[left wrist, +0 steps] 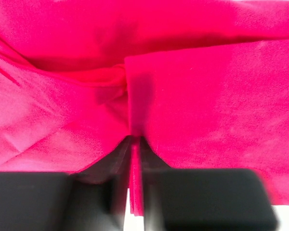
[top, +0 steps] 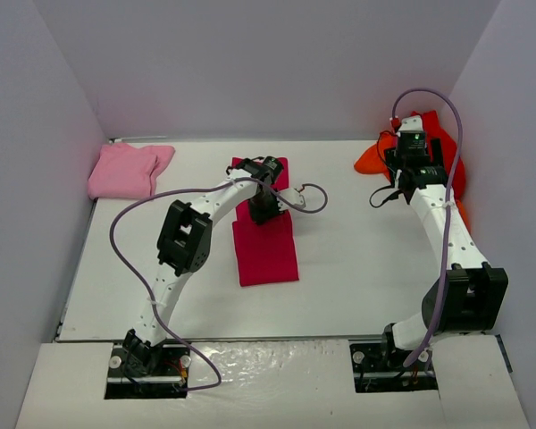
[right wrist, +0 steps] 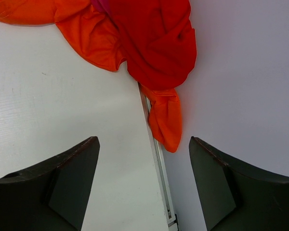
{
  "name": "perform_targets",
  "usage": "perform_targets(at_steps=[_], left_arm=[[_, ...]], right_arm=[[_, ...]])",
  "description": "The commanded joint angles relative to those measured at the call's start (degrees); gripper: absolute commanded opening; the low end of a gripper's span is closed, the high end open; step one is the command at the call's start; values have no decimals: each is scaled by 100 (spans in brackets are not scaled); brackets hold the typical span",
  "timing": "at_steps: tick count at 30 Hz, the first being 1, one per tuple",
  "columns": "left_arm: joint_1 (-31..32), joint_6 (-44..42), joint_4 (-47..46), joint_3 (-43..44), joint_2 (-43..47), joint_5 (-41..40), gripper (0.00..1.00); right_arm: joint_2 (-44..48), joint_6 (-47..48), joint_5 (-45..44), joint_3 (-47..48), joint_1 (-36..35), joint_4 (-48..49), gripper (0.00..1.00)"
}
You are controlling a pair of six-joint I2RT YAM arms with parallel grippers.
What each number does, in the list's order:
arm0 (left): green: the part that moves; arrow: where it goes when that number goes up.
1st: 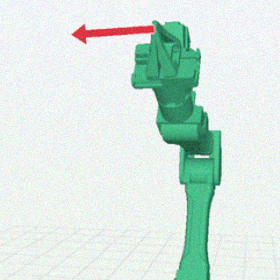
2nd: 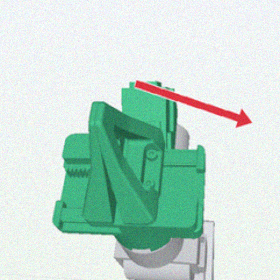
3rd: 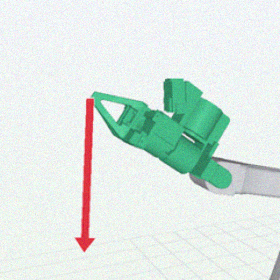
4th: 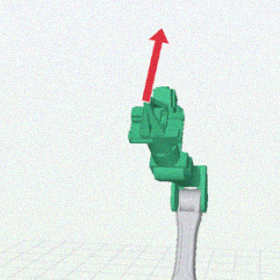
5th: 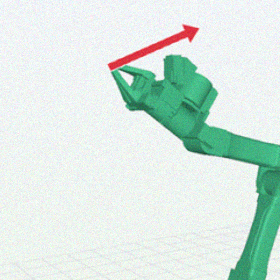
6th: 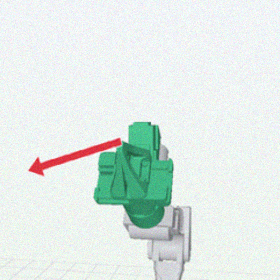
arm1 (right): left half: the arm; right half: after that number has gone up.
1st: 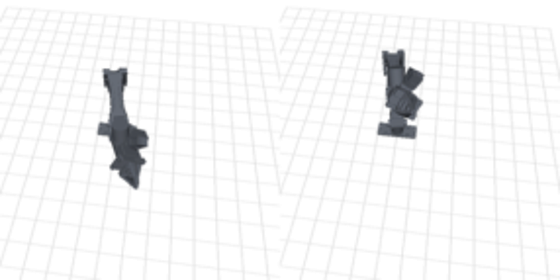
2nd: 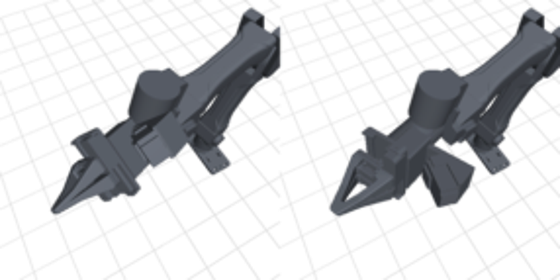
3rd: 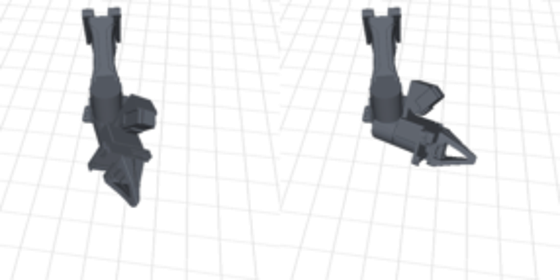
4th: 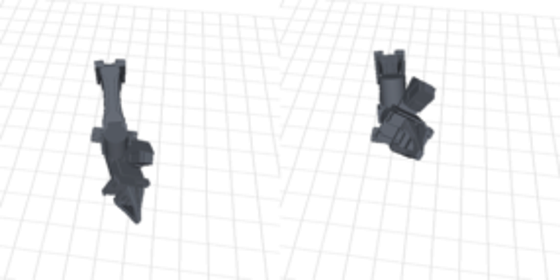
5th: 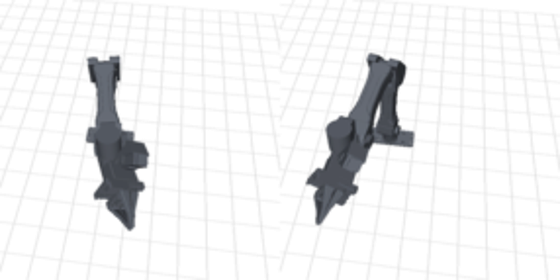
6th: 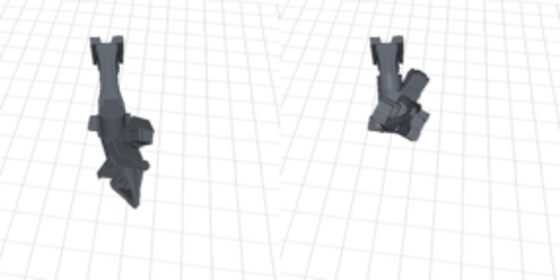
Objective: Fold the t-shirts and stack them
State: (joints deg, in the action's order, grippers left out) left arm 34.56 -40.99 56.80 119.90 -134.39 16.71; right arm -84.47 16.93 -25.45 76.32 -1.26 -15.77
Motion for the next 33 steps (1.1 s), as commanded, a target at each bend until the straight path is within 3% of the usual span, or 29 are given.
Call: perform_targets(at_steps=[1, 5, 9, 16, 23, 27, 33], left_arm=[[68, 39, 177, 254, 396, 68, 19], [69, 79, 103, 67, 755, 44, 26], [77, 178, -676, -707, 1400, -319, 46], [393, 264, 117, -967, 1699, -181, 49], [1293, 965, -766, -3084, 2750, -267, 49], [1932, 1376, -1083, -3886, 3060, -474, 49], [2107, 1606, -1400, -4159, 3085, -585, 49]], right_arm=[[269, -84, -191, -10, 8, 397, 73], [376, -6, -232, 19, 91, 452, 73], [393, 106, -30, 77, 99, 505, 75], [248, 177, 40, -3, 99, 461, 76], [230, 311, 152, -100, 457, 496, 79], [149, 170, 743, 84, 1039, 478, 80], [173, 43, 902, 104, 1154, 462, 80]])
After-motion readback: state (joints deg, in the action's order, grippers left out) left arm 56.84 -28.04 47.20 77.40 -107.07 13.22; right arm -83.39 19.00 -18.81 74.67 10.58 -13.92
